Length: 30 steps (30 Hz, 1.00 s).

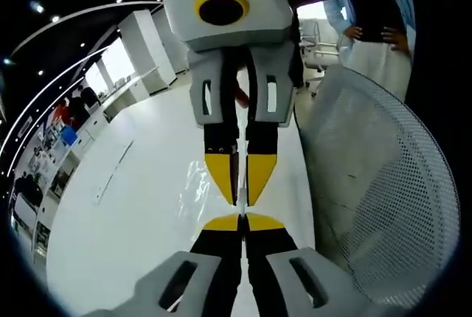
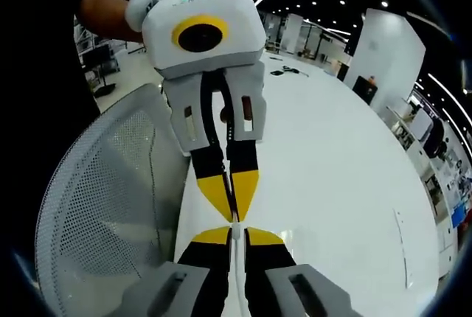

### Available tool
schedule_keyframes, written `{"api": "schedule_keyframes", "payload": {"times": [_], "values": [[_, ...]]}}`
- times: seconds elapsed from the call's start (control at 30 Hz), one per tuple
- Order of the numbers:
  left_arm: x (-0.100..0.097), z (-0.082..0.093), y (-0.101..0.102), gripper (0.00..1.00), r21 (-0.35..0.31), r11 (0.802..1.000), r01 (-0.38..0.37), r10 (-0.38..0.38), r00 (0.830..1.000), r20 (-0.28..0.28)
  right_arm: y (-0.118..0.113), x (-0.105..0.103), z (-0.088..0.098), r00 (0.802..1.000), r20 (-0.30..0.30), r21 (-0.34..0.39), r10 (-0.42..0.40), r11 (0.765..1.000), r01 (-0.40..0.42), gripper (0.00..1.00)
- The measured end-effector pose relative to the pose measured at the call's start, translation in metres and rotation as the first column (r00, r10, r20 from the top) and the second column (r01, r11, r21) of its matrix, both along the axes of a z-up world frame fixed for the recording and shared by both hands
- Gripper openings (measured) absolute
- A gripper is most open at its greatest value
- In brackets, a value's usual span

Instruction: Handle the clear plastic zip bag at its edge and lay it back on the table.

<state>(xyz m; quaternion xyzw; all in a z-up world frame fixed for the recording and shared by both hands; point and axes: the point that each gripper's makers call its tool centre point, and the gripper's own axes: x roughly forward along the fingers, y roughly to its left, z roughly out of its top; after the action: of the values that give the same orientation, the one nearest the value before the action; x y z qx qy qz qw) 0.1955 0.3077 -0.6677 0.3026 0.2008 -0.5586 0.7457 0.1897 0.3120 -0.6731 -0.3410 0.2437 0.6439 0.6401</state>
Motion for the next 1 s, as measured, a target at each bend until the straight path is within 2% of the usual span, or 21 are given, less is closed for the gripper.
{"api": "schedule_keyframes", "payload": {"times": [0.3,0.53,1.0], "values": [[-0.0008,-0.0029,-0.0008,0.00,0.009,1.000,0.005,-0.005,1.000,0.000,-0.0004,-0.0026,-0.0031,1.000,-0.008,0.000,0.004,1.000,-0.004,0.00],[0.0028,-0.0028,-0.0020,0.00,0.021,1.000,0.021,-0.022,0.999,0.038,-0.0016,-0.0016,-0.0021,1.000,0.003,0.000,0.007,1.000,-0.007,0.00],[0.0039,-0.0058,-0.0039,0.00,0.023,1.000,0.021,-0.021,1.000,0.016,0.0014,0.0003,-0.0020,1.000,0.006,0.006,0.016,1.000,-0.016,0.00]]}}
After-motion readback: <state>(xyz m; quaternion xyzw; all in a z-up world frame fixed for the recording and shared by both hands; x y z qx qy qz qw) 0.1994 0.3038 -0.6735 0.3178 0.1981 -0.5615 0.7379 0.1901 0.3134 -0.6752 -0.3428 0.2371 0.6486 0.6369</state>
